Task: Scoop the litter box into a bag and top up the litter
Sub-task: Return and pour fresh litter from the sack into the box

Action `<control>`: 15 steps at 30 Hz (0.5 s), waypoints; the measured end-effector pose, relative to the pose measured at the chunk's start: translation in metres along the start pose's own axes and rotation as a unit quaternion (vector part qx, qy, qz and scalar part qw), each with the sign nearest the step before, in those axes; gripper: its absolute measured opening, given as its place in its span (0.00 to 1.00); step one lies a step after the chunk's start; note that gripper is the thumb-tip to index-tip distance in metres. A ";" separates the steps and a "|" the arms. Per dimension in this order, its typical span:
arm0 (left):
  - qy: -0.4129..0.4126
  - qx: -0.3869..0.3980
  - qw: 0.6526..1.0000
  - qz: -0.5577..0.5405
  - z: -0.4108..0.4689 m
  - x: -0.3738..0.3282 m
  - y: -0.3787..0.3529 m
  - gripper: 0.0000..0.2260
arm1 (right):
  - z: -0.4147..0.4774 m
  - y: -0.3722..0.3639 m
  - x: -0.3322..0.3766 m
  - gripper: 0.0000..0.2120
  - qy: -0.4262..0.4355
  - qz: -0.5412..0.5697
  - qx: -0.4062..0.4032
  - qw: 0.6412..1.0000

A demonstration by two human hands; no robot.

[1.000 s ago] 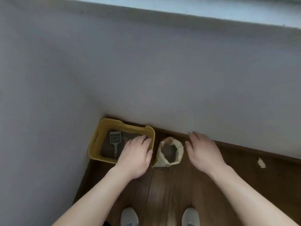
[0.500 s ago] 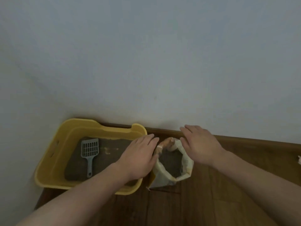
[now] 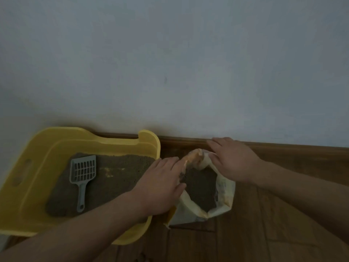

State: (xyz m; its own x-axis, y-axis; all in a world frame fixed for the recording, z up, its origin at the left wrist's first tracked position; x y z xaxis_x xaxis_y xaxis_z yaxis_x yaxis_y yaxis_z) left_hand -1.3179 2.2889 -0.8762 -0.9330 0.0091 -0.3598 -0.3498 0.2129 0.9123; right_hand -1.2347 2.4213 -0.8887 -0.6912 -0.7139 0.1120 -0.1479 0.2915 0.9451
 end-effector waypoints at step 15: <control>-0.104 0.130 0.983 0.071 0.021 -0.019 -0.066 0.17 | 0.011 -0.044 -0.024 0.14 -0.017 0.065 -0.009 0.998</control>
State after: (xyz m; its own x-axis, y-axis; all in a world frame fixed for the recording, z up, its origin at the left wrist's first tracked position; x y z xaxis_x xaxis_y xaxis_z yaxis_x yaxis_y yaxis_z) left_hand -1.2751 2.2950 -0.9337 -0.9240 0.2503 -0.2892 -0.1584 0.4379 0.8850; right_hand -1.2187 2.4327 -0.9367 -0.7272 -0.6488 0.2243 -0.0433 0.3695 0.9282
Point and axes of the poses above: each hand's wrist, its own z-axis towards the middle knuckle, its own y-axis out of the back of the hand, x = y × z, the point moved 10 cm from there along z, towards the middle knuckle, and after that the axes turned 13 degrees about -y, right-handed, at the moved point
